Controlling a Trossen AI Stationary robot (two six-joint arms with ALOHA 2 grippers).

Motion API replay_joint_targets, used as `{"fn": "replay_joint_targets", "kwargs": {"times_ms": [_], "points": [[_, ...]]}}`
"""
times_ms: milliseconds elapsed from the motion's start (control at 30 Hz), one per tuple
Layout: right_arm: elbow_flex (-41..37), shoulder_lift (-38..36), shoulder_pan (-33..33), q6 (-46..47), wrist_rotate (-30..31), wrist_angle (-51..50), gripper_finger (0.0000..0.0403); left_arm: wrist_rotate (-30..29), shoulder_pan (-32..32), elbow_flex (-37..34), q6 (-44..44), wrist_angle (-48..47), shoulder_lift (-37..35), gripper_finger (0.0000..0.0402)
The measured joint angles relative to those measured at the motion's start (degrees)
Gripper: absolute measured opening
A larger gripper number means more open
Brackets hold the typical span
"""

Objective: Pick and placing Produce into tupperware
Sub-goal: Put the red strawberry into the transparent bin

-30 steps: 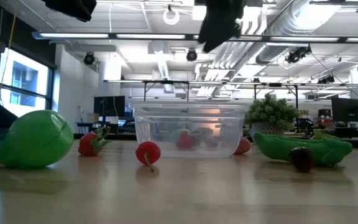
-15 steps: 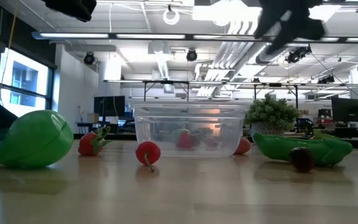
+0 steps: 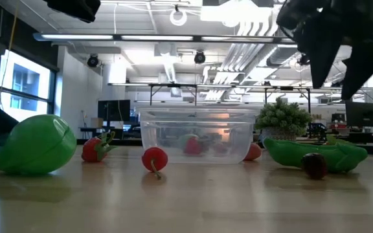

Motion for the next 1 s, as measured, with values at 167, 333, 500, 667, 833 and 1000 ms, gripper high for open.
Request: {"fn": "replay_joint_targets", "kwargs": {"times_ms": [167,333,500,667,833,1000], "points": [[0.0,3.37,-1.84,2.87,-3.17,-0.63,0.0194,0.0,-0.01,0.0,0.01,-0.01,0.0,0.0001],[0.04,6.52,-3.25,2.49,-3.61,1.4,0.0194,-0.01,0.0,0.0,0.01,0.01,0.0,0.0001],[0.04,9.29,-4.18,2.35,-4.59,3.56,0.0194,-0.02,-0.01,0.0,0.01,-0.01,0.0,0.0001],[0.04,10.64,-4.21,2.77,-4.35,4.11,0.0194,0.01,-0.01,0.0,-0.02,-0.01,0.0,0.0001],[0.07,11.66,-3.79,5.1,-4.19,4.4,0.0196,-0.02,-0.01,0.0,-0.01,0.0,0.0,0.0001],[0.09,12.81,-3.75,5.58,-4.13,4.66,0.0215,-0.02,-0.01,0.0,0.01,0.01,0.0,0.0001]]}}
